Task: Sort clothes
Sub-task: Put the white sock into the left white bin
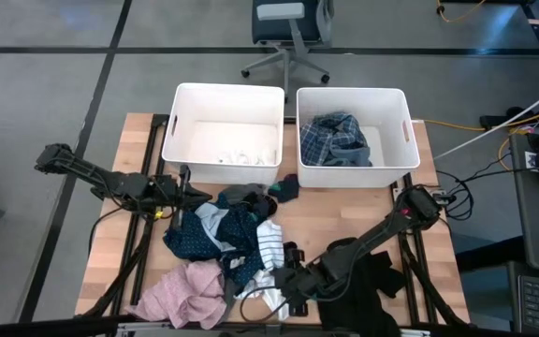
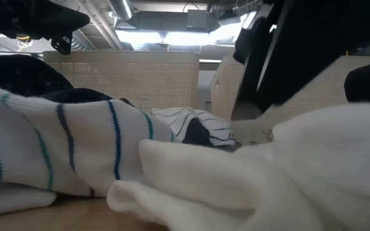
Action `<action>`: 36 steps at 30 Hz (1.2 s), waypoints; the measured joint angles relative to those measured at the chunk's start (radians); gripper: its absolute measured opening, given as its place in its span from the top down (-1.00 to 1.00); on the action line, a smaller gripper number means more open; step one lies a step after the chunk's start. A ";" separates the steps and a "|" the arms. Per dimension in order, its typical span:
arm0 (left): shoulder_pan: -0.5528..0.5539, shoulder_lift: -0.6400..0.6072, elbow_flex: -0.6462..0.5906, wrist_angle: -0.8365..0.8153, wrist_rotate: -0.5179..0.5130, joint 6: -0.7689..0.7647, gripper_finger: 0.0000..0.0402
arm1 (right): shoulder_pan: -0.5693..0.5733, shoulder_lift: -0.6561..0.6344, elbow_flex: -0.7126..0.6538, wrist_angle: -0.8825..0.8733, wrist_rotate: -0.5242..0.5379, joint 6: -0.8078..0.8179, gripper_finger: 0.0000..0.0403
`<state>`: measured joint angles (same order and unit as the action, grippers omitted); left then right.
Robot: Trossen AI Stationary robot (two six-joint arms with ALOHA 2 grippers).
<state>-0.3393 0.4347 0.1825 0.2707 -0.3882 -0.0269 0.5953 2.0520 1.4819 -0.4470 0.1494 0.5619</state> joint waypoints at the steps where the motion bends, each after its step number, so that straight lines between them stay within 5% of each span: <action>1: 0.000 0.000 0.000 0.000 0.000 0.000 0.99 | 0.000 0.004 -0.005 0.003 0.007 -0.011 -0.19; 14: 0.001 0.000 0.000 0.001 -0.001 0.007 0.99 | 0.000 0.084 -0.036 0.044 0.015 -0.018 -0.11; 28: 0.001 0.000 0.000 -0.003 -0.001 0.008 0.99 | 0.000 0.084 0.044 -0.076 0.024 -0.053 0.93; 36: 0.001 0.000 -0.001 -0.008 -0.001 0.008 0.99 | 0.002 0.084 0.239 -0.312 0.042 -0.064 0.79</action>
<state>-0.3386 0.4347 0.1818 0.2626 -0.3889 -0.0189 0.5968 2.1365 1.7210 -0.7587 0.1911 0.4981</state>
